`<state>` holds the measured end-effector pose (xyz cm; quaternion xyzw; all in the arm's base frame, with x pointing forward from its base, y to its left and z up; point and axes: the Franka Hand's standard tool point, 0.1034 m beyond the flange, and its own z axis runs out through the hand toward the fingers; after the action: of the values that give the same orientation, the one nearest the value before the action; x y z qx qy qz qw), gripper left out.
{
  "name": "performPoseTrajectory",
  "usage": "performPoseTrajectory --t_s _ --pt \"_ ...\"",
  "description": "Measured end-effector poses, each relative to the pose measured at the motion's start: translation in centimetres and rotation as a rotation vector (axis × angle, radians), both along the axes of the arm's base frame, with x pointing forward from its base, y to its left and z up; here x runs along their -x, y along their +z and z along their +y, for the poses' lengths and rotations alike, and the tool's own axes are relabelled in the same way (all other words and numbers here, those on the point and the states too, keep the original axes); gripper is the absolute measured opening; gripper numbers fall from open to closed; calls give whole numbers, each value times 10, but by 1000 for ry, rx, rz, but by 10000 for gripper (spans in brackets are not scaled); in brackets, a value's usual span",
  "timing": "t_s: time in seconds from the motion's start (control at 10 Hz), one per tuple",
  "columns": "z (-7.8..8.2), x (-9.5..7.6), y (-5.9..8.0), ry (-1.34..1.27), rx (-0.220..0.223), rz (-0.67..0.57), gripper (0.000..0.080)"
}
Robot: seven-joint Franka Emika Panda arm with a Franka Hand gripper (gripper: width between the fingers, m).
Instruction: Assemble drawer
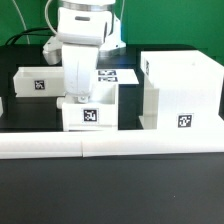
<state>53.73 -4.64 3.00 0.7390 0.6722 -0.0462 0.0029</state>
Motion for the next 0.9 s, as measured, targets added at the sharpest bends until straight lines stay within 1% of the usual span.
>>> performPoseTrajectory --t_s 0.1,0.4,0.5,0.8,0.9 --pt "2 -3 -2 6 -1 1 42" --pt "-2 -1 -3 33 -1 4 42" --pt "-6 -1 -5 138 2 -1 42" --pt "-7 0 -6 131 3 1 42" --pt "-8 -1 -7 132 4 -17 42"
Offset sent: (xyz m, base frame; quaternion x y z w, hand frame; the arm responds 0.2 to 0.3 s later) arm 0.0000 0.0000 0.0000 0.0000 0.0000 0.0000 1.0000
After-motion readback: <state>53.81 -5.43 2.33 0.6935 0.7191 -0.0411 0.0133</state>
